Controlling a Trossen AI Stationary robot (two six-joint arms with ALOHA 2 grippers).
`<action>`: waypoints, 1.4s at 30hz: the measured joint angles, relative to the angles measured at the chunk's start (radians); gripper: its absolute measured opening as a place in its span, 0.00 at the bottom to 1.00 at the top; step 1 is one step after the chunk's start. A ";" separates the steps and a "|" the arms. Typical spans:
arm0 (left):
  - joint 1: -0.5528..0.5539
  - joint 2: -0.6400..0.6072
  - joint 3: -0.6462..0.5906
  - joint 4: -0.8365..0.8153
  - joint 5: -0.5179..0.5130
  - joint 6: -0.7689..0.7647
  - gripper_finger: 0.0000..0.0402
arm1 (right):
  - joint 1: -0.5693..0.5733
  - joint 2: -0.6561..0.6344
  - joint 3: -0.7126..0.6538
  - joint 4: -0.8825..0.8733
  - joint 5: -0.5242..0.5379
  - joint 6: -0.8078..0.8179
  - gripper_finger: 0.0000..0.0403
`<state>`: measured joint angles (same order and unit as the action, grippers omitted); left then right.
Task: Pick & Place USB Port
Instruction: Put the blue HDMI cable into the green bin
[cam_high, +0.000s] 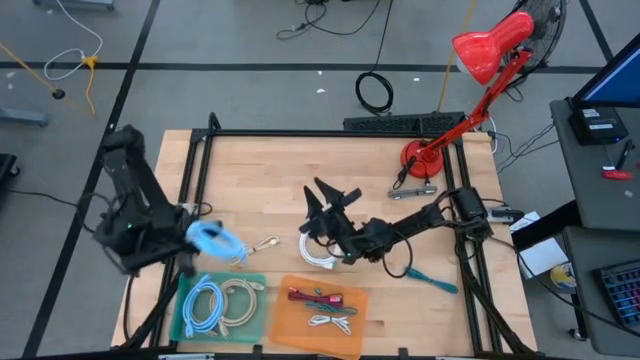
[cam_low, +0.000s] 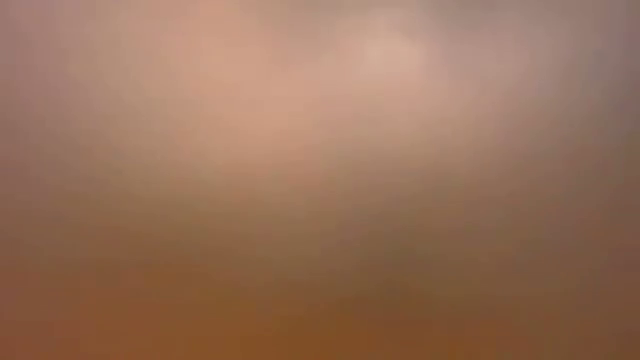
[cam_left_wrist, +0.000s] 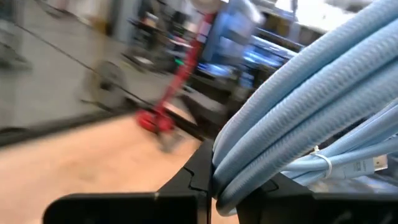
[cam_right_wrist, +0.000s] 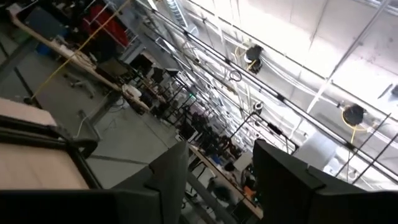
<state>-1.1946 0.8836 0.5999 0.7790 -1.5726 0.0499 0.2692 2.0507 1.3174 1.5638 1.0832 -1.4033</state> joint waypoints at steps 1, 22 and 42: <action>-0.047 0.003 0.000 -0.007 0.000 -0.031 0.08 | -0.004 0.001 0.000 -0.001 0.007 0.000 0.42; 0.395 0.095 -0.033 -0.989 1.029 -1.093 0.08 | -0.086 0.000 0.000 0.002 0.075 -0.004 0.42; 0.317 0.300 0.246 -1.396 1.860 -2.261 0.08 | -0.112 0.000 0.000 0.002 0.121 -0.019 0.42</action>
<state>-0.8777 1.1831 0.8459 -0.6175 0.2872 -2.2115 0.1575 2.0510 1.3174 1.5658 1.2037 -1.4220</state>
